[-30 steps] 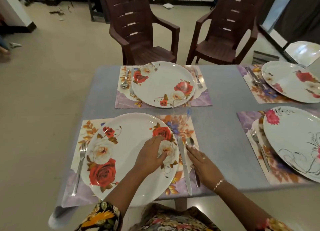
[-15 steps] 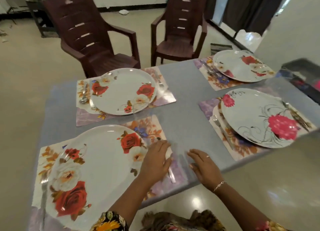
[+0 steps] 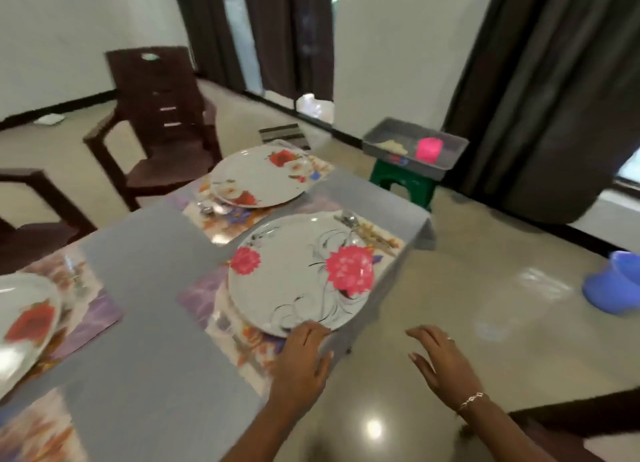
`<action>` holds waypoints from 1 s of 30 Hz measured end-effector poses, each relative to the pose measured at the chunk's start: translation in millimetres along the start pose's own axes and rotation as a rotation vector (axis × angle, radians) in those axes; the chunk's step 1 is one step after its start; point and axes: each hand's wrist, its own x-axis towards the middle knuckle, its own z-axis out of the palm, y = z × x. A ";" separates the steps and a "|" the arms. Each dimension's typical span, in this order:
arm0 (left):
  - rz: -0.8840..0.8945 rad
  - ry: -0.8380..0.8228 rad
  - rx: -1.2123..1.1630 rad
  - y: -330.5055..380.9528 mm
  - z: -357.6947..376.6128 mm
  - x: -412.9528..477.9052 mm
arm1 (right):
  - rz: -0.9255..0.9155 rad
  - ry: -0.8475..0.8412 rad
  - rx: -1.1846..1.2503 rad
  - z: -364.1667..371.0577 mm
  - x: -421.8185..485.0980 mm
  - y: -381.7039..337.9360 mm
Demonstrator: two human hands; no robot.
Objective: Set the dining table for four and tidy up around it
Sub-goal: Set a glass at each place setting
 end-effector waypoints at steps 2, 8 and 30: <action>0.027 -0.019 -0.026 14.6 28.8 39.2 | 0.059 0.005 -0.035 -24.4 12.9 35.9; 0.072 -0.134 -0.051 46.1 104.1 149.3 | 0.171 -0.012 -0.083 -67.0 70.5 114.9; -0.233 -0.201 -0.031 7.4 307.3 527.0 | 0.206 -0.240 -0.034 -70.5 430.4 366.2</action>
